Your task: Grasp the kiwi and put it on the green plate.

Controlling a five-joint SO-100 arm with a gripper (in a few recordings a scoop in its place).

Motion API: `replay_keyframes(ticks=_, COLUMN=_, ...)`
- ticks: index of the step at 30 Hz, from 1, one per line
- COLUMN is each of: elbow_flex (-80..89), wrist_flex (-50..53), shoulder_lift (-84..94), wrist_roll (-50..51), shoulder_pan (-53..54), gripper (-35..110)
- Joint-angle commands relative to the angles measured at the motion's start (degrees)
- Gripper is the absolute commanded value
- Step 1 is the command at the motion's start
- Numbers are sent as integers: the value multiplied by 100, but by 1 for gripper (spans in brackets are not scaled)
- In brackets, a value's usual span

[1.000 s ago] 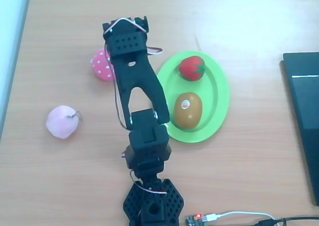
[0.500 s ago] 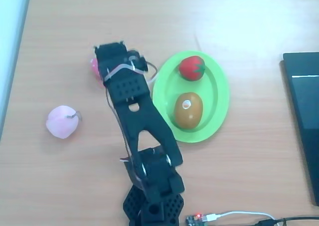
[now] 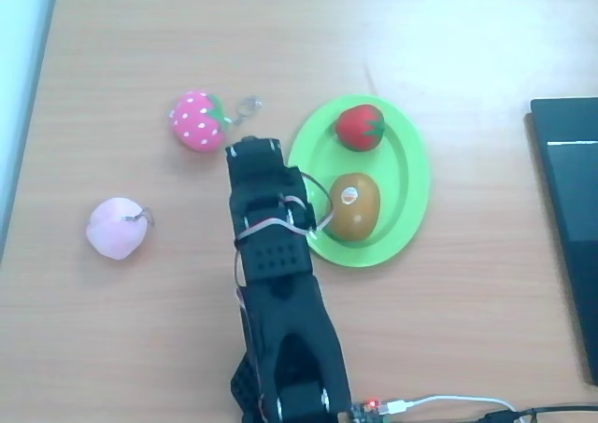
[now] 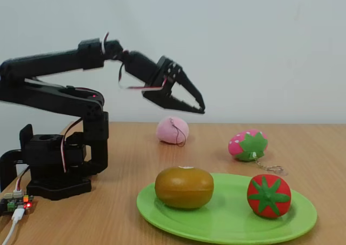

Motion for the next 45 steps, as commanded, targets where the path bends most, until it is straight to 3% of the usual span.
replay_keyframes(ticks=1, elbow_flex=598, wrist_flex=-70, shoulder_lift=835, wrist_roll=-35, shoulder_pan=62, gripper=-8)
replay_keyframes(ticks=5, elbow_flex=1415, wrist_flex=-70, shoulder_lift=1775, wrist_roll=-62, shoulder_pan=105, gripper=-8)
replay_keyframes(ticks=19, elbow_flex=2812, wrist_flex=-149, shoulder_lift=1767, wrist_roll=-202, shoulder_pan=-26, gripper=-8)
replay_keyframes(ticks=36, elbow_flex=2944, wrist_flex=149, shoulder_lift=1775, wrist_roll=-642, shoulder_pan=-123, gripper=-8)
replay_keyframes(ticks=38, elbow_flex=3015, wrist_flex=35, shoulder_lift=1784, wrist_roll=-1090, shoulder_pan=-176, gripper=-8)
replay_keyframes(ticks=40, elbow_flex=3146, wrist_flex=-141, shoulder_lift=1837, wrist_roll=-2522, shoulder_pan=-299, gripper=-8)
replay_keyframes(ticks=42, elbow_flex=3146, wrist_flex=606, shoulder_lift=1828, wrist_roll=-4228, shoulder_pan=-404, gripper=-8)
replay_keyframes(ticks=45, elbow_flex=3155, wrist_flex=2742, shoulder_lift=1784, wrist_roll=-7559, shoulder_pan=-519, gripper=-8)
